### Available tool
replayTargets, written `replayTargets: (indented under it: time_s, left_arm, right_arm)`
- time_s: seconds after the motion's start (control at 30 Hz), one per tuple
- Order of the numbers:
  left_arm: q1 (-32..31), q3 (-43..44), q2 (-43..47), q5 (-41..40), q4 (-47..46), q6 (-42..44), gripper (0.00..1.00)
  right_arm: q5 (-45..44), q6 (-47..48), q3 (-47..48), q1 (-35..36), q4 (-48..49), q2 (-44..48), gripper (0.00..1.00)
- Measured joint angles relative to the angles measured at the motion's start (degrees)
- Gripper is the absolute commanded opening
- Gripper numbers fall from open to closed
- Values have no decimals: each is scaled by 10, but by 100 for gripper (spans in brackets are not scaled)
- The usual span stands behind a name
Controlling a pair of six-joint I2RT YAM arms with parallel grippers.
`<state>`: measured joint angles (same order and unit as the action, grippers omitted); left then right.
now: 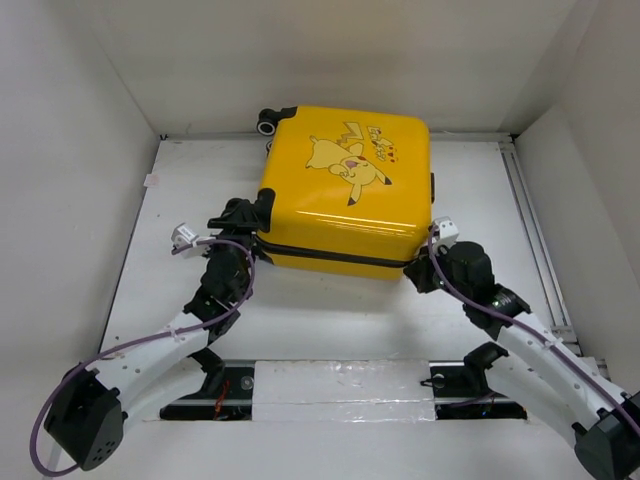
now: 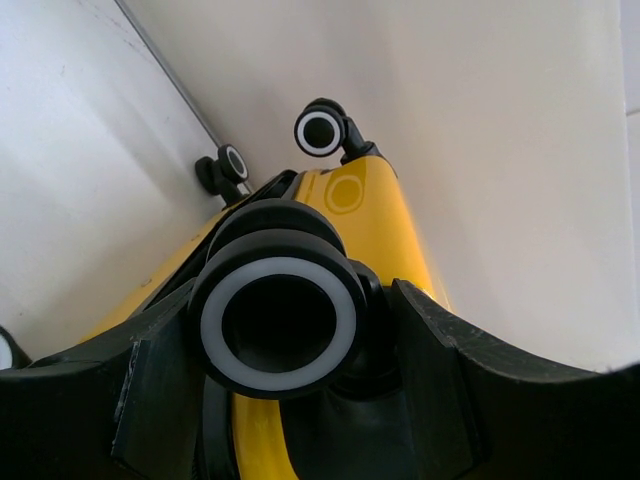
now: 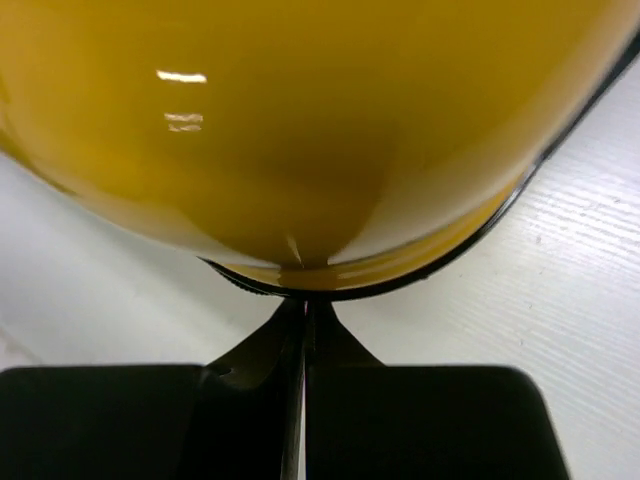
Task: Pack the luggage
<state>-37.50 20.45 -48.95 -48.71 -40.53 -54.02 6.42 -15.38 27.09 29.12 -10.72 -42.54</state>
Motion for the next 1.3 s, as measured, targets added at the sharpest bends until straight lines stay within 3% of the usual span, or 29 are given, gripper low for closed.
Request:
replayTargets:
  time_s: [0.17,0.37,0.43,0.57,0.7,0.9,0.93,1.03,1.07,1.13,1.3]
  left_arm:
    - [0,3,24,0,21,10,0]
    - [-1,7,15,-21,28,11,0]
    - [-14,1,7,-37,27,9,0]
    - [-130,-6,-39,104,39,17,0]
    - [-186,-19,-97,152,63,12,0]
    - [-206,-21,-98,159,83,10,0]
    - [-206,-21,-84,152,89,13,8]
    - [-192,-14,-37,134,117,29,57]
    - [-179,-6,-28,129,126,31,79]
    - [-143,15,-19,126,141,29,91]
    - [8,59,-13,171,152,10,95]
  right_arm:
    - [67,22,32,9,-84,2,0]
    - [27,-8,39,60,-92,-19,0]
    - [10,-20,41,68,-71,-40,0]
    - [16,-28,76,106,12,-151,0]
    - [23,-26,113,118,76,-234,0]
    - [-14,-40,80,129,129,-208,0]
    - [-18,-43,65,125,131,-188,0]
    - [-27,-50,27,111,126,-125,0]
    - [-30,-54,17,106,121,-106,0]
    - [-36,-58,6,94,105,-77,0]
    - [-33,-65,-4,84,94,-54,0]
